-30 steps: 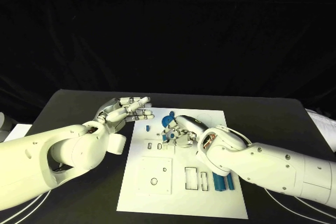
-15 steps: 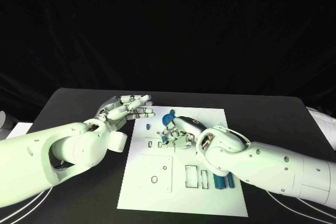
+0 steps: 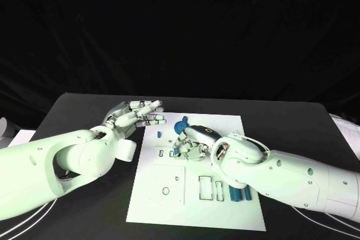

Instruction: Assemble the parts on the task board

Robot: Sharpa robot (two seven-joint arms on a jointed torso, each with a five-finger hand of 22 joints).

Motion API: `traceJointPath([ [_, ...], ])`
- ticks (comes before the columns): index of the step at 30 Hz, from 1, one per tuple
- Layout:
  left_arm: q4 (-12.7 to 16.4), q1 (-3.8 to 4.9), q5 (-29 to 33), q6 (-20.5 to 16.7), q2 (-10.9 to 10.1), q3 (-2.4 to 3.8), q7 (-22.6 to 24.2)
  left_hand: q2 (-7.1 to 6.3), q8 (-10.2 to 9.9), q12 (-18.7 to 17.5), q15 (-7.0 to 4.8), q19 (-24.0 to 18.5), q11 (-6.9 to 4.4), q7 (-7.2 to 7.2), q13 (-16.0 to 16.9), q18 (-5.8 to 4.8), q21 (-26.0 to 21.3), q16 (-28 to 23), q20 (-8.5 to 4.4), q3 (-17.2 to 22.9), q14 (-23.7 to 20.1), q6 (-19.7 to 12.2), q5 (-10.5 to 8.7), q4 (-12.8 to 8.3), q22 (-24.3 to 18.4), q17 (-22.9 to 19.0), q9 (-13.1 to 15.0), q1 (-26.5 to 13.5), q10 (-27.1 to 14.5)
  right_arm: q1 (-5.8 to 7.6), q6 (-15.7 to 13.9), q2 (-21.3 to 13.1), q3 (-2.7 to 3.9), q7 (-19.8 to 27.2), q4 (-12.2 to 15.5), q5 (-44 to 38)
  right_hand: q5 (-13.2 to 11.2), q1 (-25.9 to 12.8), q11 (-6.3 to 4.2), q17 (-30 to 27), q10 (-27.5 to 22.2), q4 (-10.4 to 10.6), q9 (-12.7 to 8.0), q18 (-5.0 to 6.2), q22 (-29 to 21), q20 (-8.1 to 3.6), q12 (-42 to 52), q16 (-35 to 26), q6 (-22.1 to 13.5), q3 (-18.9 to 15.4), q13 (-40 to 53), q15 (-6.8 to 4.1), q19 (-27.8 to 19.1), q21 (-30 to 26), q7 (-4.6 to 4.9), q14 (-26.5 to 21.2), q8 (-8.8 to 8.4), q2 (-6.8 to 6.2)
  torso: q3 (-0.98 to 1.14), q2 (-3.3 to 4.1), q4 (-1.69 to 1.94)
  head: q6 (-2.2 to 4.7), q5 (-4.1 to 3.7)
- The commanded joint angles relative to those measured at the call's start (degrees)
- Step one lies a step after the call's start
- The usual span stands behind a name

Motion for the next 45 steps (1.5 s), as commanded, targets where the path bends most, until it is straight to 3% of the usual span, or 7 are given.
traceJointPath([
  [1,0.06,0.06,0.11,1.11,0.10,0.03,0.44,0.58,-0.14,-0.16,0.11,0.37,-0.17,-0.09,0.04,1.13,-0.31,-0.18,0.01,-0.03,0.40,0.28,-0.31,-0.26,-0.09,0.05,0.02,0.04,0.19,-0.61,6.70,-0.24,-0.59,-4.30,-0.42,-3.27,-0.28,-0.85,-1.34,11.92,0.90,0.13,0.22,-0.39,-0.07,-0.19,-0.42,-0.23,1.75,-0.19,-5.68,-0.04,-0.09,-0.06,-1.47,5.18,0.47,-0.04,-0.03,-0.02,-0.04,-0.03,-0.06],
  [6,0.06,0.06,0.11,1.11,0.10,0.03,0.41,0.58,-0.14,-0.16,0.11,0.37,-0.17,-0.09,0.04,1.13,-0.31,-0.18,0.01,-0.03,0.40,0.28,-0.31,-0.26,-0.09,0.05,0.02,0.04,0.19,-0.62,6.88,-0.30,-0.59,-5.57,-0.25,-4.80,-0.30,-1.44,-1.19,11.81,0.71,0.31,0.13,-0.38,-0.12,-0.11,-0.84,-0.30,1.39,-0.34,-5.87,0.07,-0.12,-0.11,-1.28,5.15,0.20,-0.58,-0.05,-0.02,0.02,-0.07,-0.14],
  [16,0.02,0.05,0.11,1.15,0.09,0.02,0.36,0.58,-0.14,-0.16,0.11,0.37,-0.17,-0.09,0.04,1.13,-0.31,-0.18,0.01,-0.03,0.40,0.28,-0.31,-0.26,-0.09,0.05,0.02,0.04,0.19,-0.62,4.86,-0.24,-0.59,-6.93,-0.08,-6.61,-0.51,-3.00,-0.13,11.66,-0.25,1.01,-0.56,-0.39,-0.16,0.53,-2.88,-0.40,-1.50,-0.93,-6.90,0.90,-0.11,-0.19,0.04,5.12,-1.50,-2.80,-0.08,-0.05,0.00,-0.06,-0.21],
  [32,0.00,0.05,0.11,1.22,0.08,0.02,0.22,0.62,-0.16,-0.19,0.12,0.40,-0.17,-0.09,0.03,1.13,-0.37,-0.25,0.01,-0.06,0.41,0.27,-0.34,-0.30,-0.11,0.10,0.01,0.02,0.18,-0.62,3.80,-0.15,-0.60,-7.18,0.27,-6.89,1.00,-6.18,0.53,11.52,-1.76,3.49,-0.85,-0.35,-0.25,1.29,-6.92,-0.51,-3.64,-4.08,-9.34,1.55,-0.16,-0.31,0.60,5.09,-1.51,-5.75,-0.08,-0.07,0.00,0.05,-0.44],
  [38,-0.06,0.05,0.11,1.33,0.08,0.02,0.12,0.62,-0.16,-0.19,0.12,0.40,-0.17,-0.09,0.03,1.13,-0.37,-0.25,0.01,-0.06,0.41,0.27,-0.34,-0.30,-0.11,0.10,0.01,0.02,0.18,-0.63,0.10,-0.29,-0.60,-6.79,0.69,-6.95,1.20,-7.08,0.71,11.28,-2.27,5.31,-0.95,-0.36,-0.17,1.41,-7.93,-0.65,-4.72,-6.71,-10.10,1.70,-0.10,-0.28,0.77,5.04,-1.57,-6.36,-0.06,-0.04,0.04,0.05,-0.42],
  [42,-0.14,0.05,0.11,1.40,0.10,0.02,0.01,0.62,-0.16,-0.19,0.12,0.40,-0.17,-0.09,0.03,1.13,-0.37,-0.25,0.01,-0.06,0.41,0.27,-0.34,-0.30,-0.11,0.10,0.01,0.02,0.18,-0.73,-5.29,-0.64,-0.60,-5.66,1.35,-6.80,1.55,-6.78,1.03,10.76,-3.15,6.97,-1.13,-0.33,-0.33,1.61,-9.62,-0.95,-6.24,-9.25,-11.31,1.95,-0.18,-0.38,1.14,4.91,-1.63,-6.88,-0.06,-0.05,0.01,0.12,-0.42],
  [45,-0.33,0.05,0.06,1.37,0.16,0.02,-0.47,0.64,-0.17,-0.20,0.12,0.42,-0.17,-0.09,0.03,1.13,-0.40,-0.27,0.01,-0.08,0.42,0.26,-0.35,-0.31,-0.12,0.12,0.01,-0.01,0.18,-0.80,-9.62,-1.27,-0.56,-4.01,2.26,-6.46,1.98,-5.58,1.22,10.44,-3.53,10.28,-1.08,-0.26,-0.49,1.86,-9.55,-1.16,-7.24,-13.52,-11.73,2.35,-0.30,-0.51,1.47,4.83,-1.39,-7.21,0.00,-0.08,0.01,0.19,-0.43],
])
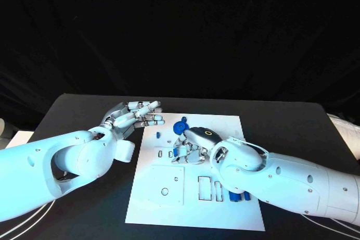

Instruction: Assemble the parts on the task board

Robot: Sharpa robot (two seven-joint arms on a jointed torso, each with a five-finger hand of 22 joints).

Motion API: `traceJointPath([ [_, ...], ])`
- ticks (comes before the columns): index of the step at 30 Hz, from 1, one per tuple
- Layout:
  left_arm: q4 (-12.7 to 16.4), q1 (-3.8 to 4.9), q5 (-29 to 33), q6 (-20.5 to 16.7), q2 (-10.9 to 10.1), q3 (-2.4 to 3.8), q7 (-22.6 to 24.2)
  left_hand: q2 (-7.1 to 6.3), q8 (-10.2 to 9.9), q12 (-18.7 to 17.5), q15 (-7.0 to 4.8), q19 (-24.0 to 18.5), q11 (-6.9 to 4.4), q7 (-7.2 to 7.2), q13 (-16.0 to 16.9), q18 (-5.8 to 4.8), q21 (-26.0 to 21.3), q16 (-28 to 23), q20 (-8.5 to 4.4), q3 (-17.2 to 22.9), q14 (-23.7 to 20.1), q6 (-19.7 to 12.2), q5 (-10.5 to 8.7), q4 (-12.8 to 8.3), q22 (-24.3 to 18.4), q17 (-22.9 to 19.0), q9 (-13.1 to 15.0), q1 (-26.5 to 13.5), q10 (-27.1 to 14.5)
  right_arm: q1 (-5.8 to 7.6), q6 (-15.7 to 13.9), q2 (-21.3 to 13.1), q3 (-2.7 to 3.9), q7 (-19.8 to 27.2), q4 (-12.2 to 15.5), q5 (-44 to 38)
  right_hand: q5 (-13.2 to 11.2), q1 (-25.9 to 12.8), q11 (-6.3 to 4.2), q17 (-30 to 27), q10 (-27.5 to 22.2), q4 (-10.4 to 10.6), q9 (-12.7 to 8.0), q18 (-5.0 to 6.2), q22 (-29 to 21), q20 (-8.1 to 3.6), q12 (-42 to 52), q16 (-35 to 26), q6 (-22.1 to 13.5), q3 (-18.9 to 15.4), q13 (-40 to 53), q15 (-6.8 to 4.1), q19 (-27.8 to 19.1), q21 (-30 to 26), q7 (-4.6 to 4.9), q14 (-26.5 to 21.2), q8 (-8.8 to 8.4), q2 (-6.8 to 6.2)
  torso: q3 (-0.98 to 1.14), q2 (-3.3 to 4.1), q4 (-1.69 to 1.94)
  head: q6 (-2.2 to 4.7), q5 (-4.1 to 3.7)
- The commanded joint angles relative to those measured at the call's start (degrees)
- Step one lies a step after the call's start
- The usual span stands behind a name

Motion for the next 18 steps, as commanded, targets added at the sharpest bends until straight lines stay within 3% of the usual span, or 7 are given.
traceJointPath([
  [1,-0.15,0.05,-0.11,1.15,0.16,0.03,-0.60,0.69,-0.19,-0.22,0.02,0.64,-0.20,-0.13,0.02,1.16,-0.25,-0.17,-0.05,-0.12,0.76,0.28,-0.35,-0.37,-0.04,0.22,0.00,-0.03,0.19,-0.09,-7.54,-0.78,0.10,1.41,0.80,0.18,0.40,1.02,0.01,10.45,-0.41,2.03,0.09,-0.29,-0.10,0.39,0.34,-0.26,-0.43,-2.88,-0.09,0.41,-0.01,-0.26,-0.07,5.05,0.09,-0.40,0.05,-0.06,0.00,0.12,0.01],
  [8,-1.78,0.04,-6.15,1.84,0.64,0.02,-6.36,1.10,0.19,0.99,-1.93,5.25,-1.71,-1.15,0.54,1.29,1.51,2.27,-1.82,-0.46,6.55,1.84,-0.35,-0.64,0.82,2.47,0.13,-0.36,3.86,0.58,-9.38,-4.03,1.22,13.29,3.20,9.64,0.60,3.23,0.70,10.24,-0.66,2.61,-0.05,-0.13,-0.94,0.80,1.41,-0.40,-3.26,-5.25,0.16,0.93,-0.51,-0.74,0.70,5.00,-0.23,0.30,0.10,-0.37,-0.13,0.40,0.06],
  [12,-3.45,0.05,-13.17,3.39,1.40,0.00,-14.45,1.33,0.78,3.96,-5.65,14.35,-4.79,-3.35,2.14,1.42,7.09,11.02,-5.30,-0.61,18.77,4.06,-0.47,0.41,3.54,8.12,0.38,-1.37,11.66,2.54,-5.87,-7.76,1.81,20.80,4.87,24.18,1.44,5.62,0.88,9.22,-1.28,2.16,0.08,0.15,-2.27,1.05,1.30,-1.00,-3.78,-4.74,-0.11,1.12,-1.28,-1.48,0.84,4.71,-0.02,2.13,0.21,-0.83,-0.18,0.37,0.22],
  [13,-3.85,0.05,-15.37,3.98,1.62,0.00,-17.05,1.21,0.96,4.57,-6.82,18.67,-6.68,-4.34,2.95,1.08,10.51,23.59,-7.19,-0.68,19.55,4.96,-0.23,1.14,5.37,17.68,0.52,-1.82,13.19,3.22,-4.82,-8.90,1.90,21.98,5.20,28.53,1.88,6.48,0.86,8.73,-1.64,1.78,0.08,0.31,-3.03,1.07,0.75,-1.30,-3.88,-4.44,-0.49,1.13,-1.69,-1.89,0.86,4.57,-0.03,2.58,0.22,-0.97,-0.21,0.30,0.24],
  [15,-4.56,0.06,-20.35,5.54,2.03,0.00,-22.82,0.35,1.21,7.57,-8.59,21.57,-6.55,-5.98,5.32,0.78,14.16,52.89,-8.04,-1.35,20.39,5.72,-0.52,2.05,7.57,44.92,0.75,-2.85,17.13,4.64,-3.46,-11.19,2.01,23.67,5.66,36.44,2.36,7.53,0.82,7.80,-2.33,1.28,0.13,0.58,-4.34,1.08,-0.40,-1.87,-3.83,-4.08,-1.32,1.10,-2.38,-2.61,0.84,4.31,0.07,3.58,0.24,-1.32,-0.32,0.24,0.34],
  [16,-4.81,0.07,-22.54,6.26,2.21,0.01,-25.43,0.99,1.25,9.45,-8.37,22.47,-7.04,-5.70,6.76,0.42,18.34,62.20,-8.57,-1.39,21.12,5.69,-0.49,2.94,11.77,54.38,0.80,-3.76,18.84,5.22,-2.94,-12.09,2.04,24.12,5.73,39.11,2.62,7.87,0.81,7.67,-2.52,1.07,0.14,0.65,-4.70,1.07,-0.68,-1.96,-3.84,-4.01,-1.56,1.09,-2.57,-2.82,0.84,4.26,0.08,3.86,0.23,-1.50,-0.41,0.18,0.40],
  [18,-5.28,0.13,-27.44,8.10,2.57,0.04,-31.50,1.53,2.44,14.59,-8.77,24.81,-8.21,-6.35,11.46,-2.16,36.91,73.14,-9.45,-1.78,21.48,6.77,-0.25,4.80,32.14,65.88,1.43,-5.21,19.46,6.49,-2.35,-14.09,2.09,24.79,5.69,44.06,2.85,8.10,0.78,7.75,-2.43,0.90,0.16,0.67,-4.80,1.05,-0.41,-1.93,-3.79,-3.98,-1.49,1.06,-2.61,-2.91,0.81,4.28,0.11,4.22,0.24,-1.78,-0.54,0.05,0.53],
])
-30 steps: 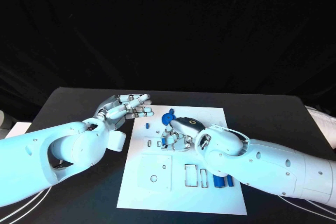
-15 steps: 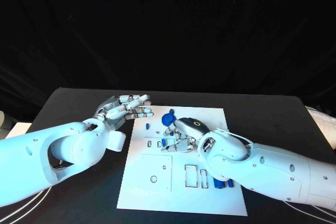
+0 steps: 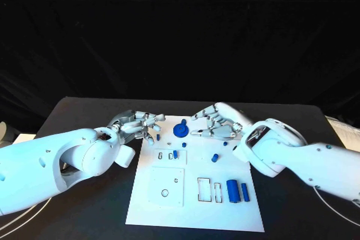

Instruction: Assemble the parts on the task board

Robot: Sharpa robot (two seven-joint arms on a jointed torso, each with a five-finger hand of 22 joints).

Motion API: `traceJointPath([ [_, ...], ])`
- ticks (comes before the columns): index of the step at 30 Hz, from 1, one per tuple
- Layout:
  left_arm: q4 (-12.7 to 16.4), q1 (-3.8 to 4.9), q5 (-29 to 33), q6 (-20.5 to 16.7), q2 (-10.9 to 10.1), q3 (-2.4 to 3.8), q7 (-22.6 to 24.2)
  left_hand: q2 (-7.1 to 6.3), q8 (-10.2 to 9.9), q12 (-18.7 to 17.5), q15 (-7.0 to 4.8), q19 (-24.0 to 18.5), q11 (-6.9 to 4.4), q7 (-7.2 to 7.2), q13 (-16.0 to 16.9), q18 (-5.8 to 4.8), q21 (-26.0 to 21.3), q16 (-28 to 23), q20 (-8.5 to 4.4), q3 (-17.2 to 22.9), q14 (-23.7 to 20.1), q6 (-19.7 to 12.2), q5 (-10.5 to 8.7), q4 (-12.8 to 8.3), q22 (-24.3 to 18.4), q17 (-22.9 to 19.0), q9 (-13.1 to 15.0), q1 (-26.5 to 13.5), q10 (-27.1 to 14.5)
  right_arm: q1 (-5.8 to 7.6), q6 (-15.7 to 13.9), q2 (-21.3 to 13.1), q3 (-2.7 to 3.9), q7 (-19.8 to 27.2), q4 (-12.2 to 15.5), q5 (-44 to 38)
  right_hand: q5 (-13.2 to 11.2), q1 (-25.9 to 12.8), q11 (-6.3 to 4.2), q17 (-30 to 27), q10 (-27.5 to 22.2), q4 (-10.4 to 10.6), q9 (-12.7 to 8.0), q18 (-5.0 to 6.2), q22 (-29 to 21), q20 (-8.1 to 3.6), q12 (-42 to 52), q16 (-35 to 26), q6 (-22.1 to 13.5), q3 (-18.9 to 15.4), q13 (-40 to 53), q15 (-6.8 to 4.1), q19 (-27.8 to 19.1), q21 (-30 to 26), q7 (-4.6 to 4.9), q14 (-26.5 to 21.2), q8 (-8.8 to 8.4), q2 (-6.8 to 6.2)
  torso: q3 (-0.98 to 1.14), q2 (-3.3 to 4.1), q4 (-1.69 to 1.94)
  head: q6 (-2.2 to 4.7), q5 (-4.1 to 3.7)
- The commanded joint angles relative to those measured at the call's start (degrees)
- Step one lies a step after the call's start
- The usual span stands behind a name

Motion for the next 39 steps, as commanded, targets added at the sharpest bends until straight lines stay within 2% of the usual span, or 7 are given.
traceJointPath([
  [1,-0.70,0.21,-16.34,7.15,0.70,0.08,-18.98,-0.28,1.63,7.17,-0.30,3.08,-0.86,-0.57,6.24,-2.79,17.68,14.41,-1.16,-0.91,5.11,0.96,-0.10,2.13,19.35,14.43,0.83,-2.06,0.90,1.47,3.57,-2.35,0.03,7.17,-0.01,20.94,0.50,0.63,-0.06,7.81,-0.35,-0.34,0.08,0.67,-0.18,0.04,0.10,-0.14,-0.11,0.01,-0.01,0.32,-0.34,-0.26,-0.19,4.19,0.14,0.35,0.10,-0.98,-0.39,-0.33,0.31],
  [4,-1.75,1.12,-24.05,12.16,1.99,0.14,-28.29,0.70,5.53,29.37,-0.10,1.47,-1.54,-1.76,28.00,-3.96,30.07,19.42,-2.42,-2.79,5.86,0.65,0.01,2.88,32.74,20.97,3.24,-5.66,-3.02,2.75,3.10,-4.85,0.05,7.21,-0.65,24.89,0.90,0.73,-0.14,8.18,-0.16,-0.49,0.14,0.65,-0.10,-0.01,0.39,0.06,0.17,-0.05,0.03,0.25,-0.25,-0.25,-0.28,4.30,0.27,0.75,0.24,-1.49,-0.67,-0.77,0.63],
  [7,-2.87,1.94,-31.99,16.81,3.93,0.20,-35.30,2.69,9.35,40.99,-1.73,1.54,-1.34,-2.92,39.62,-5.42,38.58,19.69,-1.74,-5.71,5.95,0.10,-0.60,3.92,42.94,21.36,5.92,-10.34,-4.19,3.35,2.59,-6.56,0.05,7.18,-0.98,26.81,1.00,0.57,-0.17,8.18,-0.15,-0.43,0.16,0.66,-0.18,-0.04,0.32,0.05,0.29,-0.16,-0.10,0.22,-0.26,-0.30,-0.31,4.31,0.31,0.97,0.37,-1.85,-0.71,-0.97,1.04],
  [10,-4.25,2.46,-38.93,19.80,6.12,0.30,-40.43,2.29,15.33,49.47,-1.87,2.51,-2.35,-3.28,48.49,-6.60,45.78,19.69,-2.04,-9.84,5.95,0.89,-5.23,4.19,52.69,21.36,10.46,-12.33,-3.11,3.60,2.40,-7.51,0.01,7.03,-1.04,27.56,1.11,0.48,-0.19,7.73,-0.34,-0.41,0.16,0.74,-0.55,-0.06,-0.15,-0.22,0.34,-0.23,-0.45,0.20,-0.42,-0.49,-0.33,4.21,0.33,1.10,0.67,-2.02,-0.86,-1.08,1.35],
  [16,-7.53,3.21,-45.03,23.64,10.02,0.35,-45.75,4.01,20.96,53.09,-2.54,3.71,-3.18,-3.83,52.48,-7.65,49.81,19.69,-2.22,-12.37,5.95,-1.60,-5.15,4.34,58.65,21.36,16.14,-12.17,-2.46,3.73,2.29,-8.05,-0.16,6.26,-1.17,26.83,1.51,0.40,-0.24,7.46,-0.50,-0.46,0.19,0.77,-0.75,-0.11,-0.52,-0.40,0.50,-0.43,-0.80,0.15,-0.49,-0.63,-0.38,4.15,0.37,1.28,1.05,-2.37,-1.14,-1.40,1.52],
  [22,-9.57,3.54,-46.68,24.67,13.00,0.36,-47.37,4.97,24.96,53.79,-2.86,3.17,-3.35,-4.11,53.40,-7.25,48.74,19.69,-2.50,-14.82,5.95,-4.44,-5.13,4.47,56.95,21.36,20.79,-12.68,-2.53,3.72,2.03,-8.21,-0.26,5.55,-1.39,26.25,1.80,0.26,-0.27,7.41,-0.51,-0.45,0.19,0.79,-0.87,-0.14,-0.58,-0.45,0.59,-0.63,-0.93,0.12,-0.52,-0.72,-0.42,4.14,0.38,1.37,1.15,-2.45,-1.13,-1.62,1.74],
  [39,-14.12,3.83,-47.14,27.38,18.56,0.26,-47.99,5.93,27.61,54.59,-2.87,3.50,-3.54,-4.20,54.41,-7.43,49.22,19.69,-2.65,-16.15,5.95,-6.41,-5.13,4.36,57.87,21.36,24.25,-11.82,-2.26,3.58,2.36,-7.83,-0.46,4.27,-2.23,25.45,3.15,-0.01,-0.36,7.27,-0.55,-0.51,0.20,0.81,-1.08,-0.25,-0.81,-0.60,0.77,-1.28,-1.42,0.03,-0.51,-0.91,-0.50,4.14,0.36,1.65,1.03,-2.29,-1.11,-2.16,1.60],
])
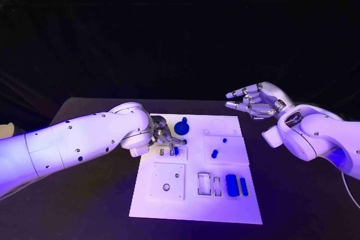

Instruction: Assemble the parts on the task board

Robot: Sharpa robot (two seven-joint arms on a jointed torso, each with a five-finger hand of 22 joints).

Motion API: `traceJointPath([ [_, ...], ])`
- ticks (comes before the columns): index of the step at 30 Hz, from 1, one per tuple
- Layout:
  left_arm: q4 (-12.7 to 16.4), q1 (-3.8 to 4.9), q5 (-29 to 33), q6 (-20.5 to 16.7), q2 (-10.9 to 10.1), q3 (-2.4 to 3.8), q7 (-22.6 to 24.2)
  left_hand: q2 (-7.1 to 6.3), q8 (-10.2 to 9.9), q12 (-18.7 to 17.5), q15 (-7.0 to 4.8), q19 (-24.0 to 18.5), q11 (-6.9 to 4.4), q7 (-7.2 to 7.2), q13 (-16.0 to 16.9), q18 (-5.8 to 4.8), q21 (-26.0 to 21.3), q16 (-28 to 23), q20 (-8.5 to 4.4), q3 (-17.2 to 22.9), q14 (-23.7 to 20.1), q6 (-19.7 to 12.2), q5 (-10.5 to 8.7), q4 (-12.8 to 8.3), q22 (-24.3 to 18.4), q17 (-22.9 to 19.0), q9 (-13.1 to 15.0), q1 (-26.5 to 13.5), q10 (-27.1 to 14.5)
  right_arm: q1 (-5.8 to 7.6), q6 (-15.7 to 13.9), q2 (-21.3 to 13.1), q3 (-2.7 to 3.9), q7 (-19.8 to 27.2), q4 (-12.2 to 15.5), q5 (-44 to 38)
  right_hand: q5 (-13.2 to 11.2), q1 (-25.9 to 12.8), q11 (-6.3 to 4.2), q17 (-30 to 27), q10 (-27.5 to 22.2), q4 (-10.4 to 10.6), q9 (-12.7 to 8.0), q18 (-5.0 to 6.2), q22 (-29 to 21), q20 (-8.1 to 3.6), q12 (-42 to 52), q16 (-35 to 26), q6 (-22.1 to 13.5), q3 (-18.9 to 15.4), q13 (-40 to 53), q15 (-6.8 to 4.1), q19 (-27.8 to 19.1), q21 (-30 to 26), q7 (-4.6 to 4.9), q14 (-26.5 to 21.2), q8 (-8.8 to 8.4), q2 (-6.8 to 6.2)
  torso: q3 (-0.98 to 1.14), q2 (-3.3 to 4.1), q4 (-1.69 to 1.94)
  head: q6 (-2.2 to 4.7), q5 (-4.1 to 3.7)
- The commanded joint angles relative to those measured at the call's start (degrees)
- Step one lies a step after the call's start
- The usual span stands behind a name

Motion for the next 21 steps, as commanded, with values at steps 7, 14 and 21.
traceJointPath([
  [7,-1.49,0.18,-1.27,4.64,1.59,-0.11,-3.43,0.39,0.67,0.39,-0.31,3.27,-0.22,0.05,0.27,-0.42,0.20,0.18,-0.26,-0.50,6.02,-0.83,0.03,-0.13,6.80,15.07,0.84,0.97,0.23,-0.08,0.90,0.17,-0.03,-0.73,-0.21,-0.56,0.86,-0.11,-0.23,7.19,-0.44,-0.03,0.08,0.81,-0.09,-0.08,-0.37,-0.43,0.42,-0.55,-0.25,0.01,-0.30,-0.29,-0.14,4.13,0.35,0.54,-0.08,-0.06,0.06,-0.43,0.08],
  [14,-1.60,0.18,-1.51,5.84,1.89,-0.14,-3.52,0.40,1.15,0.55,-0.28,3.33,-0.20,0.06,0.47,-0.46,0.31,0.18,-0.22,-0.45,6.02,-1.24,0.08,-0.24,7.02,15.07,1.63,1.84,0.29,-0.08,1.02,0.18,-0.04,-0.86,-0.27,-0.62,0.99,-0.09,-0.24,7.21,-0.42,-0.05,0.09,0.82,-0.14,-0.08,-0.31,-0.42,0.44,-0.59,-0.24,0.01,-0.31,-0.31,-0.15,4.14,0.35,0.57,-0.08,-0.04,0.07,-0.56,-0.02],
  [21,-1.72,0.18,-1.98,6.22,2.18,-0.16,-3.54,0.48,1.69,0.66,-0.26,3.40,-0.20,0.06,0.64,-0.50,0.42,0.18,-0.18,-0.09,6.02,-1.66,0.22,-0.50,7.23,15.07,2.56,3.28,0.33,-0.11,1.12,0.27,-0.05,-0.90,-0.35,-0.66,1.17,-0.07,-0.25,7.14,-0.43,-0.08,0.09,0.82,-0.13,-0.09,-0.34,-0.47,0.47,-0.64,-0.30,0.00,-0.30,-0.32,-0.16,4.13,0.36,0.62,-0.10,-0.04,0.04,-0.74,-0.03],
])
